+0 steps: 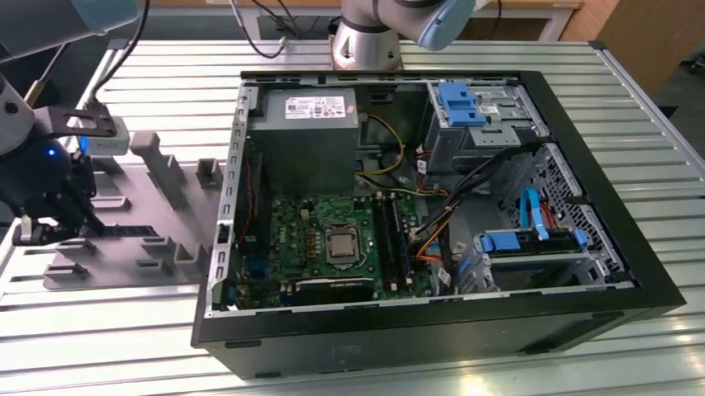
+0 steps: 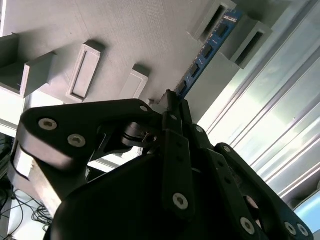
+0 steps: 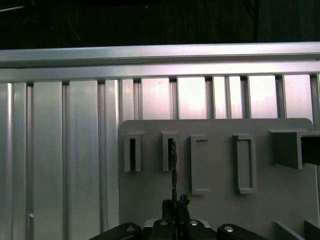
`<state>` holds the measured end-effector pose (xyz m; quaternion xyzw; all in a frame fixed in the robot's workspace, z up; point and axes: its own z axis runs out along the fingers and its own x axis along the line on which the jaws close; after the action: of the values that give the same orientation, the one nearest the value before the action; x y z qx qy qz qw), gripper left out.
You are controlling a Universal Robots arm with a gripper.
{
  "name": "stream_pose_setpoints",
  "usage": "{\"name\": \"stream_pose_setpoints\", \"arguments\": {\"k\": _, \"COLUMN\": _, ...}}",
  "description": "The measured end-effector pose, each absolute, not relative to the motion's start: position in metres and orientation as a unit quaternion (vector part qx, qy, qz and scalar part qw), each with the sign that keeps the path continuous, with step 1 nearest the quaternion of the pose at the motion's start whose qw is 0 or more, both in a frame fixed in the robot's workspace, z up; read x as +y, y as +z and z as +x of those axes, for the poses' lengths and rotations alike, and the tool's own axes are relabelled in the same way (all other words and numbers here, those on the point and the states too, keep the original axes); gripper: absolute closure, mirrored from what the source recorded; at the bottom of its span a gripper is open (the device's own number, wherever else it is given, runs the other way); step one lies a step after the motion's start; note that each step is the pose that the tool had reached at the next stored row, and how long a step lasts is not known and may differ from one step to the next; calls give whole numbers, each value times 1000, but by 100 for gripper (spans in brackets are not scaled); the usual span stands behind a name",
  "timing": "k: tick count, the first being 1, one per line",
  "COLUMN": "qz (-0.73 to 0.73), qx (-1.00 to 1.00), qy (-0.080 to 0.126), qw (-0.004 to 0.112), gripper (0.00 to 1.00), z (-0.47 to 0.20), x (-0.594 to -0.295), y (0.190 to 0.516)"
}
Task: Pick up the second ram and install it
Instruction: 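Pick up the second ram and move it above second insertion slot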
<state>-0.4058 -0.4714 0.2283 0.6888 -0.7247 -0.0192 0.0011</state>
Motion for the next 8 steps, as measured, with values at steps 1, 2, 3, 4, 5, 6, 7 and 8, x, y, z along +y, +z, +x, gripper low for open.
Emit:
{"name": "stream_pose_setpoints", "arguments": {"k": 1, "qz": 689, "qx": -725, "qy": -19, "qw": 1, "gripper": 86, "z": -406, "x": -471, "y": 228}}
{"name": "stream_pose_setpoints", "arguments": {"k": 2, "qz": 689, "qx": -725, "qy": -19, "qw": 1, "gripper": 86, "z": -406, "x": -471, "y": 228}}
{"name": "stream_pose_setpoints", "arguments": {"k": 3, "qz": 689, "qx": -725, "qy": -19, "qw": 1, "gripper": 86, "z": -406, "x": -471, "y": 229}}
{"name": "stream_pose_setpoints", "arguments": {"k": 4, "qz": 689, "qx": -725, "qy": -19, "qw": 1, "gripper": 86, "z": -406, "x": -471, "y": 229}}
{"name": "stream_pose_setpoints", "arguments": {"k": 5, "qz": 689, "qx": -725, "qy": -19, "qw": 1, "gripper": 86, "z": -406, "x": -471, "y": 229}}
{"name": "stream_pose_setpoints", "arguments": {"k": 6, "qz": 689, "qx": -725, "qy": -19, "qw": 1, "gripper": 86, "z": -406, "x": -471, "y": 229}}
{"name": "stream_pose_setpoints", "arguments": {"k": 7, "qz": 689, "qx": -725, "qy": -19, "qw": 1, "gripper": 86, "z": -406, "x": -471, "y": 229}}
{"name": "stream_pose_setpoints", "arguments": {"k": 8, "qz": 689, "qx": -725, "qy": -19, "qw": 1, "gripper": 86, "z": -406, "x": -471, "y": 229}}
